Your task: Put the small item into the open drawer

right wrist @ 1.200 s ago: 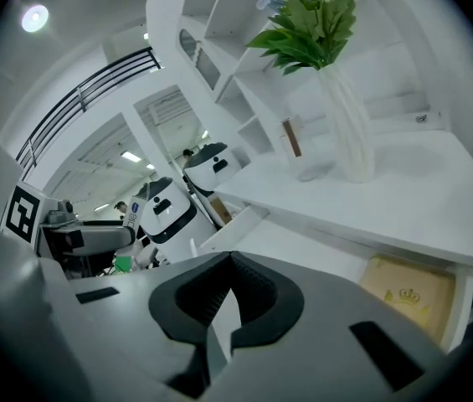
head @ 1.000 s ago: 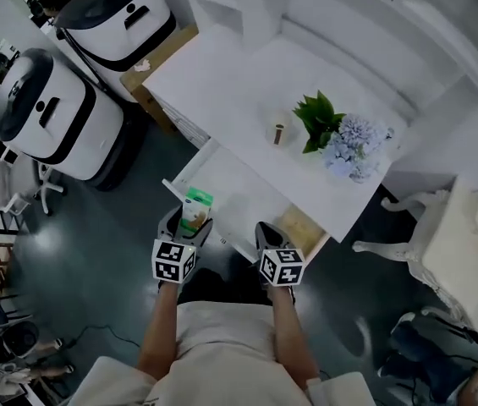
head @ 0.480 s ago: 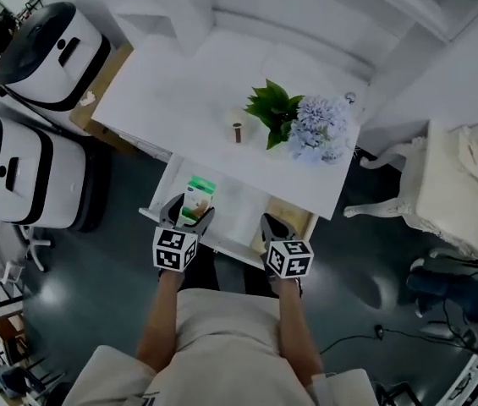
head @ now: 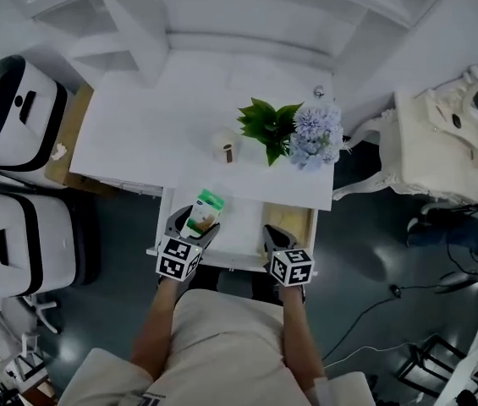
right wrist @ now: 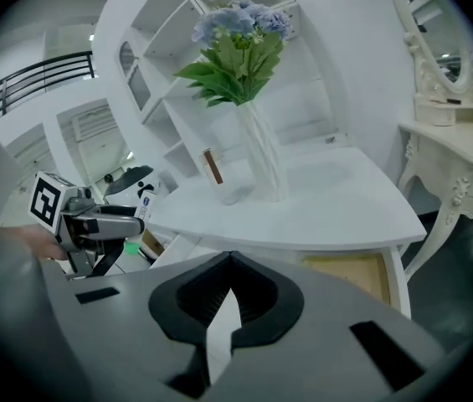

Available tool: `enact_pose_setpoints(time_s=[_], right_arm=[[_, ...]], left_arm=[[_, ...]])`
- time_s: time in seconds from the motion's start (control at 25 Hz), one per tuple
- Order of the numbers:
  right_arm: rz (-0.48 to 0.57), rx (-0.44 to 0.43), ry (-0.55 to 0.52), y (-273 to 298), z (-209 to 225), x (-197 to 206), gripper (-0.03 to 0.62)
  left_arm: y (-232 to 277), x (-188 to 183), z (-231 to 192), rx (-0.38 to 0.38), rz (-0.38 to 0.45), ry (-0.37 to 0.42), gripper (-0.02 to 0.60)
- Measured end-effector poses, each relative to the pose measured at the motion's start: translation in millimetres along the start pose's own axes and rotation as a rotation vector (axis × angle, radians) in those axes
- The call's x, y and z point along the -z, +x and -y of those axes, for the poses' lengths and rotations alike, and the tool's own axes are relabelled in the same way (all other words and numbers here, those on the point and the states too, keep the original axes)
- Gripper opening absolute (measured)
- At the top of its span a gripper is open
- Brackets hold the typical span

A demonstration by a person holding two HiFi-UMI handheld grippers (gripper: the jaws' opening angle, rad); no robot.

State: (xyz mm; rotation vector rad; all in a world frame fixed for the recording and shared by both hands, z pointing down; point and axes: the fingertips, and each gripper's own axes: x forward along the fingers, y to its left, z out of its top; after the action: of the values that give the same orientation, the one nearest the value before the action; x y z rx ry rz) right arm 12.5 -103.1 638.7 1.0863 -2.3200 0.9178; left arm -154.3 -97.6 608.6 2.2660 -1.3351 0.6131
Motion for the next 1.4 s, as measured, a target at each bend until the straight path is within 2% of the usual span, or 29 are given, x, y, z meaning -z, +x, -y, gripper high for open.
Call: enact_pose_setpoints(time_s=[0.36, 0.6, 0.72, 1.12, 1.4], right_arm=[[0.026, 0.134, 0.059, 2, -32, 25, 0.025], [0.024, 0.178, 0.066, 8, -53, 43, 0.025], [0.014, 0.199, 0.042, 13, -56, 43, 0.025], [0.005, 0.209, 0.030, 28, -70, 27, 0.025], [0.044, 0.201, 0.092, 35, -80, 19, 0.025]], left_arm=[[7, 19, -8, 0.232, -0.040, 0.167, 0.359], [6, 35, -16, 0.340, -0.035, 0.258, 0.359], [7, 53, -19, 0.387, -0.088, 0.281, 0.359], [30, 99, -20, 0.454, -0.216, 0.309, 0.359], [47, 116, -18, 0.442, -0.272, 0.276, 0.359]])
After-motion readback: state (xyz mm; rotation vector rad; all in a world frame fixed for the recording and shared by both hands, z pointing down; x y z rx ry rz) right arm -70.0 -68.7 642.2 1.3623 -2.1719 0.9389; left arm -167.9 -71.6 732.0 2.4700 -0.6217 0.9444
